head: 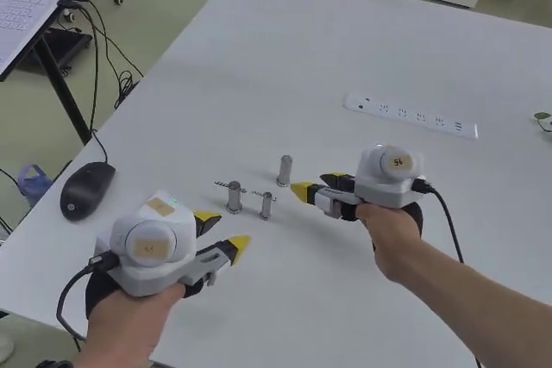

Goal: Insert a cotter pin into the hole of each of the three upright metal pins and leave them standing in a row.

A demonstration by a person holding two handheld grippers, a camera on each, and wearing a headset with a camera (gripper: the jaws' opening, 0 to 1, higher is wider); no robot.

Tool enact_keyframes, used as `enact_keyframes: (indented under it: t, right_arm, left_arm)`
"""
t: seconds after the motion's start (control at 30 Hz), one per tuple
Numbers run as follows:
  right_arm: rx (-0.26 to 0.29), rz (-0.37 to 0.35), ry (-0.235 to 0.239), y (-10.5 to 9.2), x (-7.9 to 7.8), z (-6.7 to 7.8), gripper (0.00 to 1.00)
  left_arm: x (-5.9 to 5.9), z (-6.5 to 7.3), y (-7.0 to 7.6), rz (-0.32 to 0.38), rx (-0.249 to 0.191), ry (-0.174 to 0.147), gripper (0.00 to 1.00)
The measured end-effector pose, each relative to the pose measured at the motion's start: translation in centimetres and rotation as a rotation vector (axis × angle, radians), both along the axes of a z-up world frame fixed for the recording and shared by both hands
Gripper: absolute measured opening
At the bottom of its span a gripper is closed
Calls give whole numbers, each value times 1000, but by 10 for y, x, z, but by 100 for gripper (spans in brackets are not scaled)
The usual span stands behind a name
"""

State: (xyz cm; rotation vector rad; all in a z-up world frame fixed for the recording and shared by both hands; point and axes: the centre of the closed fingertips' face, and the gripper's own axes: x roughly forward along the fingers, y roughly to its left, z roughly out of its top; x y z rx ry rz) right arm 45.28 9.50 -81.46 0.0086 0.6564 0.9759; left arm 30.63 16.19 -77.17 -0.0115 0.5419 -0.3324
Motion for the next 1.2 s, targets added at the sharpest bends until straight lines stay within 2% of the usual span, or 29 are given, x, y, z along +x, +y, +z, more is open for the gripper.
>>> enact_keyframes:
  t: [0.4,0.63,0.8,1.2]
  right_arm:
    - [18,-13,21,21,14,-14,39]
    - [40,-13,7,33,21,-14,36]
    - [32,9,-3,41,20,-19,34]
    - [17,22,-31,44,24,-26,23]
  left_arm:
    - [-2,1,1,9,-8,2,29]
    - [-3,2,6,20,-11,2,29]
    - [-5,1,9,26,-13,5,29]
    - [-10,0,11,35,-15,15,28]
